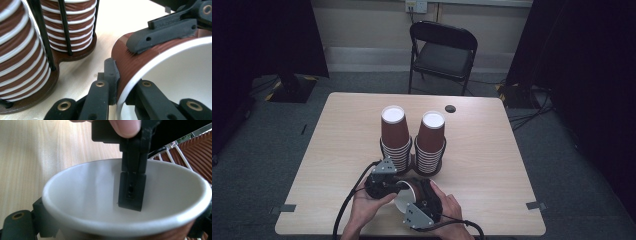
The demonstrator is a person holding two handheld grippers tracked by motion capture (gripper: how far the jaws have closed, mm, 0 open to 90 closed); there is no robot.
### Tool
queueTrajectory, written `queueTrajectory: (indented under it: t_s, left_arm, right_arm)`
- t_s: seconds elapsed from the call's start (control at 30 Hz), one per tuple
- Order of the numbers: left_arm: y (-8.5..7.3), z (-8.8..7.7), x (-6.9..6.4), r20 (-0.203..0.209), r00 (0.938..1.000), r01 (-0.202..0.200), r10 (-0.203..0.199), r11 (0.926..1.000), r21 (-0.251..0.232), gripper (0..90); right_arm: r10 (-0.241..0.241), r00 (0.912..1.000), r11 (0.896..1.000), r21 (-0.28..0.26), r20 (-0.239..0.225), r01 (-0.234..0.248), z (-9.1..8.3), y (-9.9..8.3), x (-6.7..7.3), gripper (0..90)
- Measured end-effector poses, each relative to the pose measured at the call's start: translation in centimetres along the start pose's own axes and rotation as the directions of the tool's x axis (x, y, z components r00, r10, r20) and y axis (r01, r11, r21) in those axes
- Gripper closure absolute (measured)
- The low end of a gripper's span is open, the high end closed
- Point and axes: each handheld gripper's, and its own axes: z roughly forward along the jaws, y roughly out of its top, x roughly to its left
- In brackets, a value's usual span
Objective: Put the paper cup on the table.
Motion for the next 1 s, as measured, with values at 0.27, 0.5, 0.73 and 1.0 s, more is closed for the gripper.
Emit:
queueTrajectory:
  t_s: [0.27, 0.5, 0.73, 1.0]
  left_arm:
    - [-0.5, -0.4, 0.1, -0.002, 1.0, -0.004, 0.004, 0.9973, -0.073, 80.8]
    - [-0.7, -1.1, 0.0, -0.077, 0.9969, -0.032, 0.017, 0.9811, -0.191, 65.2]
    - [-1.4, -1.1, 0.4, -0.076, 0.9961, 0.024, -0.044, 0.9681, -0.249, 53.9]
    - [-1.9, -1.6, 0.6, -0.129, 0.9868, 0.056, -0.098, 0.9531, -0.298, 36.3]
  right_arm:
    - [0.055, 0.9985, 0.998, -0.001, -0.001, -0.055, -0.1, -0.7, -0.5, 11.5]
    - [0.145, 0.9894, 0.989, -0.014, 0.001, -0.145, -0.2, -1.7, -1.2, 11.5]
    - [0.209, 0.9778, 0.977, -0.038, 0.002, -0.209, -0.5, -2.5, -1.4, 11.5]
    - [0.303, 0.953, 0.951, -0.058, 0.002, -0.302, -0.9, -3.6, -1.6, 11.5]
